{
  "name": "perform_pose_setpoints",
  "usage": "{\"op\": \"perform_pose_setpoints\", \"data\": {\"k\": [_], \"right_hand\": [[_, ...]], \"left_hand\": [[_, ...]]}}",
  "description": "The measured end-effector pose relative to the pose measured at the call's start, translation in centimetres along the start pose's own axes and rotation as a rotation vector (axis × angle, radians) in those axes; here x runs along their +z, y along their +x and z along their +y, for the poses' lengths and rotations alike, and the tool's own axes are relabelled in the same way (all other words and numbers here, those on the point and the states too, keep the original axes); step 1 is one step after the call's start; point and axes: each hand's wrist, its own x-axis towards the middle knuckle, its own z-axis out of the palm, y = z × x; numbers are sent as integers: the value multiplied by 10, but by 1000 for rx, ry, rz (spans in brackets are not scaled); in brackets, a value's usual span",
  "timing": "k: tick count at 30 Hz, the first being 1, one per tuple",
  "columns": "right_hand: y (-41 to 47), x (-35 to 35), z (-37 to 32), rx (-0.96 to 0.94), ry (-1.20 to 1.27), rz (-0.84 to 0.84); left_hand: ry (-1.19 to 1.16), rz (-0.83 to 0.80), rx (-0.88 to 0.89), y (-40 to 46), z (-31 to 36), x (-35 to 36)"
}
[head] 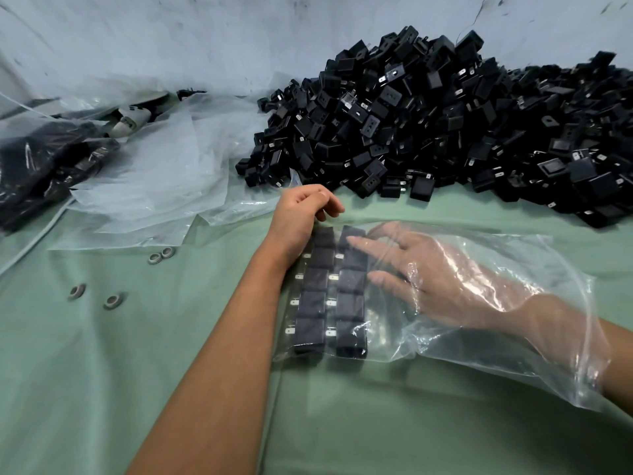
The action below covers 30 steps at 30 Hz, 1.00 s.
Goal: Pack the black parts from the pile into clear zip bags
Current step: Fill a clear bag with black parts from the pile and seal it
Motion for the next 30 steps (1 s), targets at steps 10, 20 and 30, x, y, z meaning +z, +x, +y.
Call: {"op": "perform_pose_setpoints", "data": {"k": [10,20,30], "right_hand": [[5,-17,-16,102,156,61],[-17,-13,38,135,112,-39],[-8,-9,16,71,135,90]], "left_hand": [[172,-97,-67,-9,8,5],[177,-93,-100,-9,10,5],[228,-99,-74,-7,6,5]]}}
